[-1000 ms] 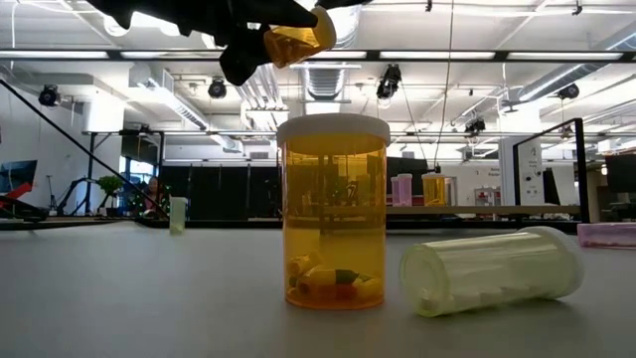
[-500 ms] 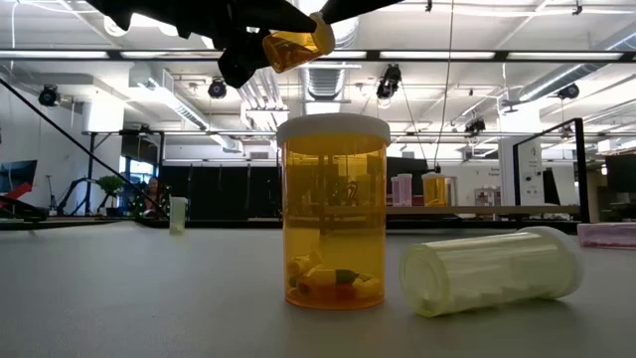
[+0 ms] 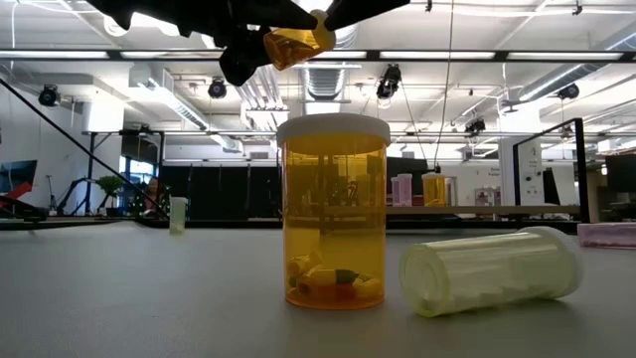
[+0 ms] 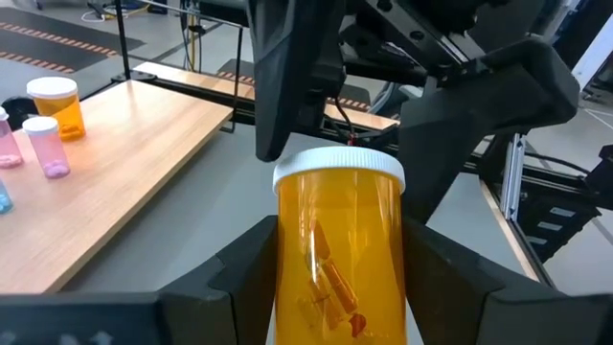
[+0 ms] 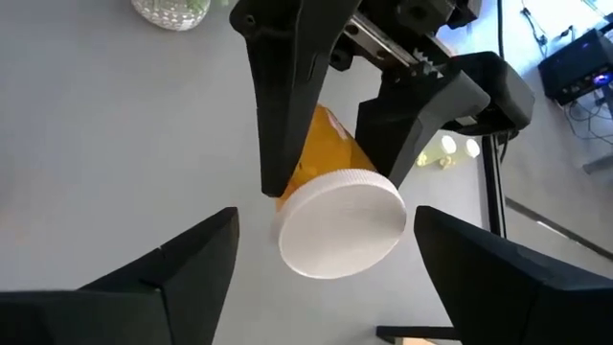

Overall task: Pick and place medicine bottles onto shelf by color
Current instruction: Put the top orange pill bottle on the shelf aligned with the other orange pill bottle

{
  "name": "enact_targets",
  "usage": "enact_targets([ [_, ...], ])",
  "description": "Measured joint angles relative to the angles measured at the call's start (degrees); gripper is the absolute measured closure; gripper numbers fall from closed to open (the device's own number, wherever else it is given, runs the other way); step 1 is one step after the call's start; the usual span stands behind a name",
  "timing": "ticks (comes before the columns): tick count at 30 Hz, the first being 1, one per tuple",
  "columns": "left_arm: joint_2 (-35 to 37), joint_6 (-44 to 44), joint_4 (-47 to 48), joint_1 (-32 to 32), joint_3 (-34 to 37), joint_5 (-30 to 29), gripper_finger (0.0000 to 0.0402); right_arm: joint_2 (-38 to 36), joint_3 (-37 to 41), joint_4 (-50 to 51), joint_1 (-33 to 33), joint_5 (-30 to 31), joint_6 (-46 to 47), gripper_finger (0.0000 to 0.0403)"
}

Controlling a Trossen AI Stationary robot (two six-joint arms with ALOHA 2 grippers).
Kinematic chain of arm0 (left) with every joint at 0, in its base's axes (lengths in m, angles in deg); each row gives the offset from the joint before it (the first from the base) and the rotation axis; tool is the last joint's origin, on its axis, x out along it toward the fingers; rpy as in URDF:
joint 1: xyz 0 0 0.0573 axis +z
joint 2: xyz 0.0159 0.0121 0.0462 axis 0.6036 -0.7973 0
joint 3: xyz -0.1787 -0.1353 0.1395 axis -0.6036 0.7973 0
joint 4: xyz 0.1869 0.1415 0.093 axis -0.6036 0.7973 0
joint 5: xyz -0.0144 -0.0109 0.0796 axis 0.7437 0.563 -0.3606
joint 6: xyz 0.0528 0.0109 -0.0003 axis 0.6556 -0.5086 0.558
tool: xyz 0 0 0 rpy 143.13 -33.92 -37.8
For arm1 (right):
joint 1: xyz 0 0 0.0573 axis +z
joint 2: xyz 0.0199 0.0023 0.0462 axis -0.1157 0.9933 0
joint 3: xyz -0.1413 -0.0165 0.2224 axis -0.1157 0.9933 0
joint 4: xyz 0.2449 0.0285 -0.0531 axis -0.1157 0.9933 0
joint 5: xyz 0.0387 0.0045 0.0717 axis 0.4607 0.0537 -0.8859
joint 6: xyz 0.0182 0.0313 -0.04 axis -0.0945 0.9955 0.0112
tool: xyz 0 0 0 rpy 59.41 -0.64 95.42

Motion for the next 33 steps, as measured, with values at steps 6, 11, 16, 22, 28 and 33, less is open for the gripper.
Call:
enact_targets([
  [6, 0.0, 1.2, -0.1, 0.0, 0.0, 0.2, 0.0226, 0.2, 0.0, -2.0, 0.0, 0.0, -0.7, 0.0094],
  [11, 0.0, 1.2, -0.5, 0.0, 0.0, 0.3, 0.0226, 0.2, 0.0, -2.0, 0.0, 0.1, -3.1, 0.0094],
  [16, 0.0, 1.1, -0.7, 0.0, -0.2, 0.9, 0.0226, 0.2, 0.0, -2.0, 0.0, 0.1, -4.2, 0.0104],
  [22, 0.0, 1.0, -2.3, 0.0, -0.4, 4.0, 0.0226, 0.2, 0.0, -2.0, 0.0, 0.0, -6.0, 0.0141],
  [28, 0.1, 1.0, -2.4, 0.0, -0.3, 4.3, 0.0226, 0.2, 0.0, -1.9, 0.0, -0.2, -6.3, 0.0188],
  [33, 0.1, 1.0, -2.4, 0.0, -0.3, 4.4, 0.0226, 0.2, 0.0, -1.9, 0.0, -0.2, -7.2, 0.0206],
])
